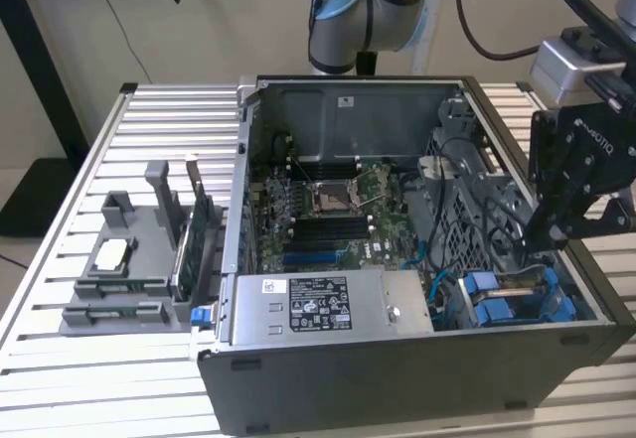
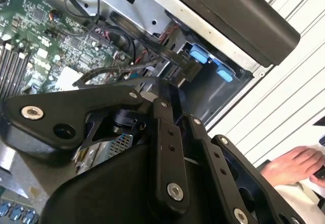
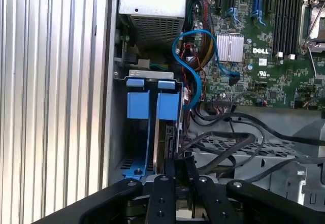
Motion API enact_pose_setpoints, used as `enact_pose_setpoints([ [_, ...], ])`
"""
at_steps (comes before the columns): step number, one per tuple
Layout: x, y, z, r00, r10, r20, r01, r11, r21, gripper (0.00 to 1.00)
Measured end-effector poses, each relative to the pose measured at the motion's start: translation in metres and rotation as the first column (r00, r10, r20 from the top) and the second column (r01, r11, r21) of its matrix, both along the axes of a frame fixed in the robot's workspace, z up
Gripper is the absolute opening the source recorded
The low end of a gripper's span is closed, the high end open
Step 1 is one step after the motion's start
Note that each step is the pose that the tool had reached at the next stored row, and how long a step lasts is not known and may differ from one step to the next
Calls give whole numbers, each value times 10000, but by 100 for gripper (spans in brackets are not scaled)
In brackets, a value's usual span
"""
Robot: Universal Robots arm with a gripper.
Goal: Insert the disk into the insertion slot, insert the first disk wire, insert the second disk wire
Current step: 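Insert the first disk wire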
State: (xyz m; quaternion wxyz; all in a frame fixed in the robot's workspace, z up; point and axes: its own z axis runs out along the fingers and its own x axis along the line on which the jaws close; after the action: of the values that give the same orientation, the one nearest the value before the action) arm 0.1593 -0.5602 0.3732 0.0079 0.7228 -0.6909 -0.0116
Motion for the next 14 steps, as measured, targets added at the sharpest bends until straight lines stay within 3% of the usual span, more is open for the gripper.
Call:
enact_pose_setpoints([
  [3, 0, -70, -21, 10000, -32, -76, 32, 10000, 1, 19],
  [9, 1, -212, -62, 9998, -88, -153, 88, 10000, 6, 19],
  [14, 1, -224, -63, 9998, -90, -157, 90, 10000, 8, 19],
])
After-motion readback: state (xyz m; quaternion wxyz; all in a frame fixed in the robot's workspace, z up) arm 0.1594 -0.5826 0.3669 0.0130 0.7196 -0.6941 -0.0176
